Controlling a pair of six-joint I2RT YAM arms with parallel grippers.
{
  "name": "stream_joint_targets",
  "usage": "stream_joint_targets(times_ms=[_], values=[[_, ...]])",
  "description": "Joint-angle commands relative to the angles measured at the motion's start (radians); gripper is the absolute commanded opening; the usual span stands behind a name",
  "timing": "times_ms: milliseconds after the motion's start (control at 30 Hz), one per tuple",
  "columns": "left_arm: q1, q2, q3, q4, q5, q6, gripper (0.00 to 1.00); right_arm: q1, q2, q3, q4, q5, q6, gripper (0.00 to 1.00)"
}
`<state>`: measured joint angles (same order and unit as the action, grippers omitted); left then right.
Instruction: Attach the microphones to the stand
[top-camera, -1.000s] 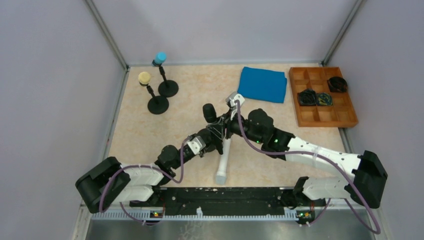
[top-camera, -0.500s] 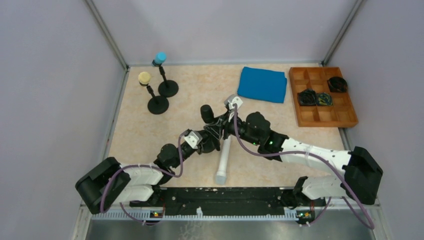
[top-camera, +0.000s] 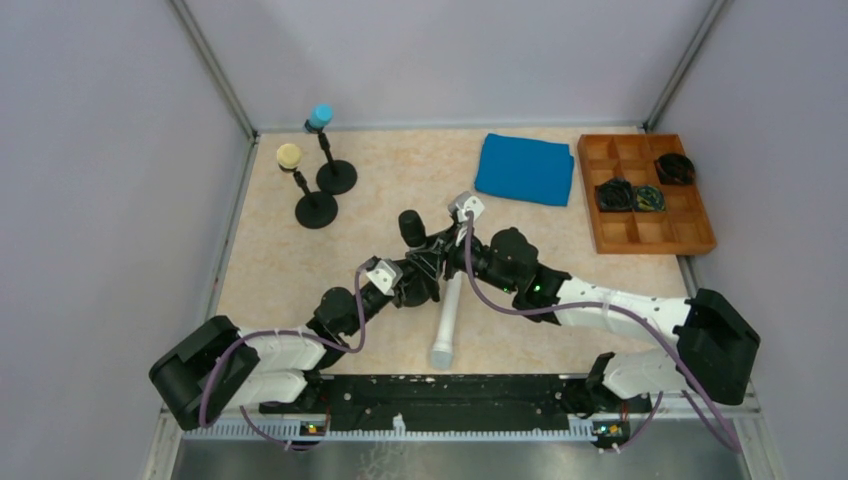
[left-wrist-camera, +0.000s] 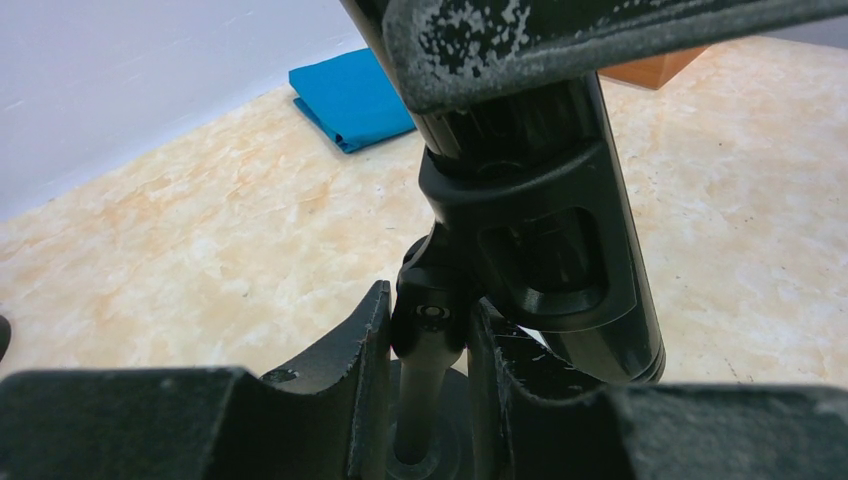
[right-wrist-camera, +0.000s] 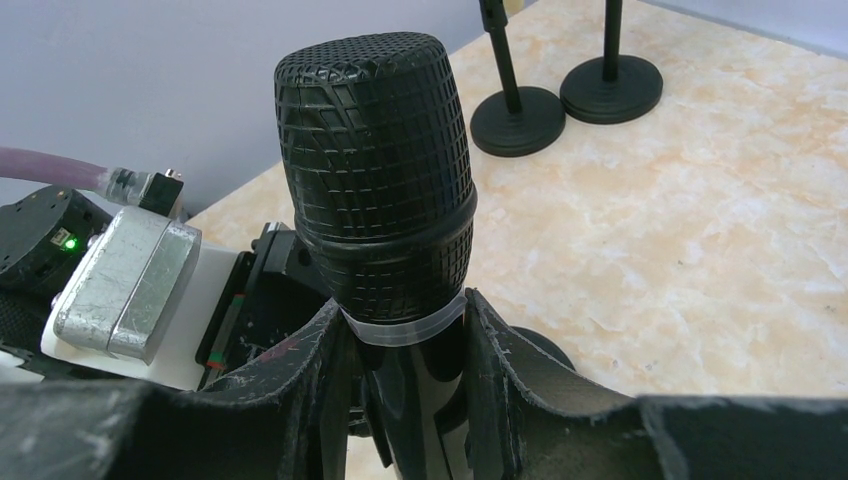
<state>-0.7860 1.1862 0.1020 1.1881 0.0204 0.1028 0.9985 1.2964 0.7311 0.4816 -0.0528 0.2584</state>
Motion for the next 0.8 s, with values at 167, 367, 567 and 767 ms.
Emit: stream_joint_targets(times_ms=[167,367,567,767], values=[[0.010,-0.004,-0.001,-0.080,-0.057,-0.043,0.00,0.085,0.152,-0.165,-0.553,-0.218,0.110,0.00],[0.011,-0.007,-0.005,-0.079,-0.060,-0.043,0.00,0.085,0.153,-0.165,-0.560,-0.214,0.106,0.00],[0.011,-0.009,-0.007,-0.079,-0.050,-0.038,0.00,0.085,0.154,-0.154,-0.566,-0.213,0.109,0.00],[0.011,-0.004,0.003,-0.096,0.106,0.044,0.00,0.085,0.161,0.070,-0.640,-0.198,0.098,0.06]])
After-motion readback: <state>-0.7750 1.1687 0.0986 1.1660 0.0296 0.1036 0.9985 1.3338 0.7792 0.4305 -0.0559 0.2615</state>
